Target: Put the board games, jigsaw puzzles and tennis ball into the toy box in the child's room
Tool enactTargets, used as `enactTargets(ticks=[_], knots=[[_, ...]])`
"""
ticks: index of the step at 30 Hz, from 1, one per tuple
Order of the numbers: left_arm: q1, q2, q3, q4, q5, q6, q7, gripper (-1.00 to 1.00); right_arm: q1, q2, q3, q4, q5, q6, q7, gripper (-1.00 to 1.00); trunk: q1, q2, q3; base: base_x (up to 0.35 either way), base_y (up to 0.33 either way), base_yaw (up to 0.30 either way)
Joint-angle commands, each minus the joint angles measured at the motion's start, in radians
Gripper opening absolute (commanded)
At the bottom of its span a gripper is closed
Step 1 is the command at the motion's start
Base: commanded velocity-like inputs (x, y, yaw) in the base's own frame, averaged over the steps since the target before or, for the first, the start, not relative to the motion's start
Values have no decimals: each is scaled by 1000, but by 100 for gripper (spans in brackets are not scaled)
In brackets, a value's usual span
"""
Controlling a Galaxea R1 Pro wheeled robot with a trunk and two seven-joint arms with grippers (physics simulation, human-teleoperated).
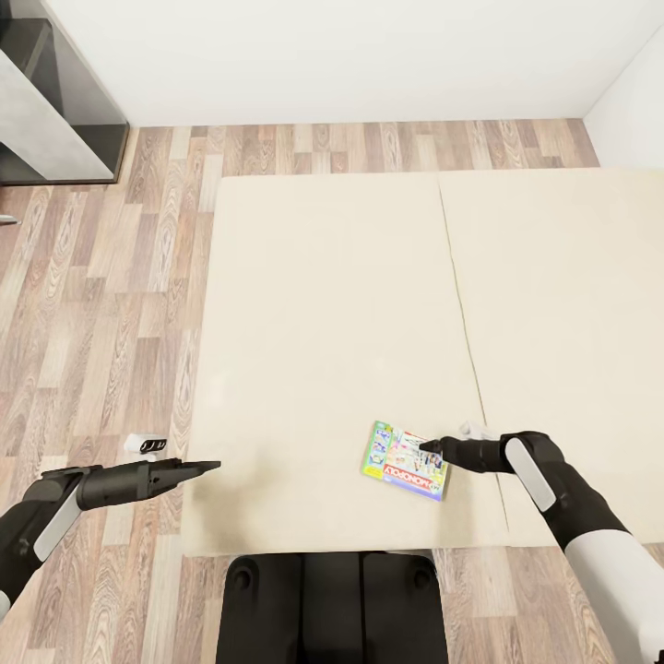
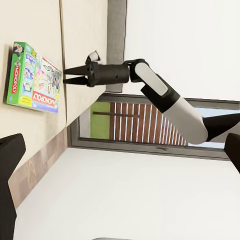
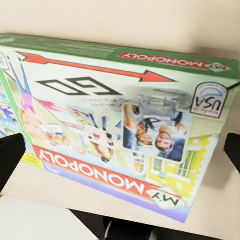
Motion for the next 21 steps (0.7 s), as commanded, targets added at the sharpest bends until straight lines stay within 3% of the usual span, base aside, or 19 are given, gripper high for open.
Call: enactTargets(ticks=[1, 21], knots=[[-1, 1, -4, 0, 6, 11, -2, 100, 0, 0, 1, 1, 9, 2, 9, 100, 1, -2, -1, 0, 0, 0], [-1, 1, -5, 0, 6, 10, -2, 100, -9, 2, 0, 44, 9, -8, 5, 100, 1, -2, -1, 0, 0, 0]])
